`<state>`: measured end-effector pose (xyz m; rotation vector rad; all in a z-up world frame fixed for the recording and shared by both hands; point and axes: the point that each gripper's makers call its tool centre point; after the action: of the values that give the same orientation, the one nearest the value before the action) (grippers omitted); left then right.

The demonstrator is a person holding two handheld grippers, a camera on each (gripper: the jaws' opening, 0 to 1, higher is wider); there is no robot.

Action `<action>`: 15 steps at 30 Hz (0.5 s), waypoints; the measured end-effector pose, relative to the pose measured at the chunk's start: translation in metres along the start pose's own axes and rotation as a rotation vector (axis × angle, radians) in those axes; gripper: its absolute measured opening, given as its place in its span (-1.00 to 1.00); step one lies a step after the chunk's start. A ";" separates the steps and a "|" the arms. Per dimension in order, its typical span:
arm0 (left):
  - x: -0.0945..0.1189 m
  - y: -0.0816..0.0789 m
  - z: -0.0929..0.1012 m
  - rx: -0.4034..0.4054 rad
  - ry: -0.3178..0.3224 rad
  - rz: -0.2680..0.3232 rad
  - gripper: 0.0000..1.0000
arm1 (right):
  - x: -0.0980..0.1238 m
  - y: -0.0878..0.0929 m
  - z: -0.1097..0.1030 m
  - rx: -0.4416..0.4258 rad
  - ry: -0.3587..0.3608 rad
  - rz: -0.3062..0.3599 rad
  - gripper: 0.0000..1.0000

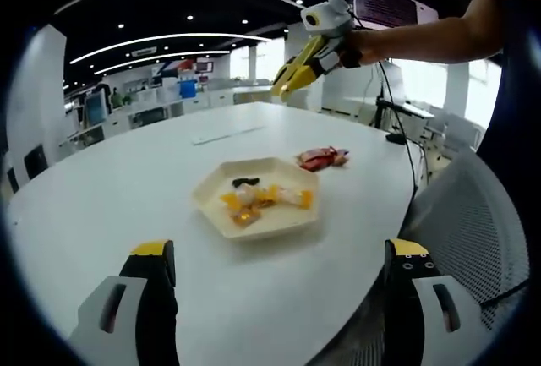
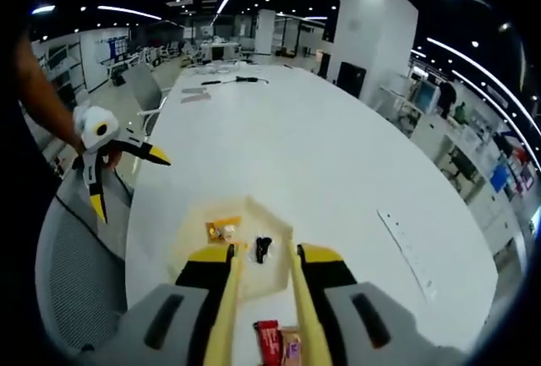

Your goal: Place the target food into the container with the food tongs after gripping and lifting it, then release it inside without dropping or visibly crushing the food.

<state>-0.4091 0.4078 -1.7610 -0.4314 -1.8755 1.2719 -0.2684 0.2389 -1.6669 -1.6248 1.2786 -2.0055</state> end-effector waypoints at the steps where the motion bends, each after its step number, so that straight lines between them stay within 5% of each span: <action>1: 0.000 0.000 0.002 0.003 0.007 -0.002 0.99 | 0.001 0.001 0.000 -0.002 0.000 0.000 -0.43; 8: 0.004 -0.006 -0.004 0.073 0.014 0.030 0.99 | 0.023 0.018 0.001 -0.026 0.029 0.026 -0.42; 15: 0.002 -0.012 -0.002 -0.007 0.045 0.019 0.99 | 0.042 0.041 0.004 -0.050 0.069 0.037 -0.42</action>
<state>-0.4063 0.4050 -1.7491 -0.4785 -1.8428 1.2592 -0.2920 0.1846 -1.6701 -1.5547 1.3838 -2.0398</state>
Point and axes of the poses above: the point that each gripper's makers call its tool centre point, and the gripper's own axes: x roughly backward along the fingers, z roughly to its right, y roughly out of its underside, and after that the axes turned 12 degrees about -x, right-handed
